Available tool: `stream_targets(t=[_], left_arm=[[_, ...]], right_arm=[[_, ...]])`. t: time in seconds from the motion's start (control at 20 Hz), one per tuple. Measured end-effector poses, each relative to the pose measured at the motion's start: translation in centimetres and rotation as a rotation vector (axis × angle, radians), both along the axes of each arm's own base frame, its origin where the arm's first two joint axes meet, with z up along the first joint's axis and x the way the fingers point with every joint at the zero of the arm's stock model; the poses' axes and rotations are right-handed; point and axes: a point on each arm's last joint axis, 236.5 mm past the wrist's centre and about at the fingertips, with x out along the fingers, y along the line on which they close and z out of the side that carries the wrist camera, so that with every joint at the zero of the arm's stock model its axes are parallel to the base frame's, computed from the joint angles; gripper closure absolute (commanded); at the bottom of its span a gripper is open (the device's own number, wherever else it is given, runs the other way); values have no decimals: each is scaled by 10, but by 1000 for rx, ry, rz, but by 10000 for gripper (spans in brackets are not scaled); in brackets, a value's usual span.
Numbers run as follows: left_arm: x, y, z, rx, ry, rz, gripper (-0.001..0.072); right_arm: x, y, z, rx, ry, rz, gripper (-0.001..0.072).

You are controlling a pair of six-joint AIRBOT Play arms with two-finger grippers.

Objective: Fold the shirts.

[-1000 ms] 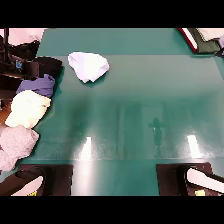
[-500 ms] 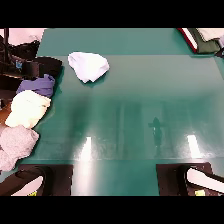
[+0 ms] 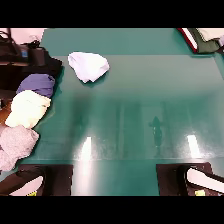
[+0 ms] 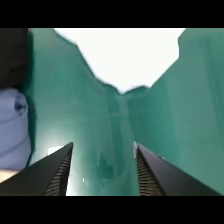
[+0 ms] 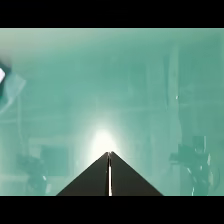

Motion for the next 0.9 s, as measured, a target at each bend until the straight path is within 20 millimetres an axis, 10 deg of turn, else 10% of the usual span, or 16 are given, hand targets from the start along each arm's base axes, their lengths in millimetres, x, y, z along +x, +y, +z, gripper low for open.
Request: stream_targets(t=[0.15,0.2,0.25,0.5,0.8,0.85,0.9], left_arm=[[46,-8,-43,-3,15,4,203],[63,-12,-62,-4,20,6,17],[78,-15,-82,-7,29,8,-13],[129,-33,-173,-55,63,4,-13],[154,-51,-227,-91,47,-32,-13],[156,-54,-230,-91,42,-37,39],[158,-57,-233,-94,35,-41,255]], right_arm=[[4,0,3,2,-20,-4,698],[4,0,4,2,-22,-5,698],[5,0,4,2,-26,-6,698],[5,0,5,2,-29,-5,698],[2,4,2,3,-11,7,698],[2,4,1,4,-8,9,697],[1,4,1,3,-5,10,698]])
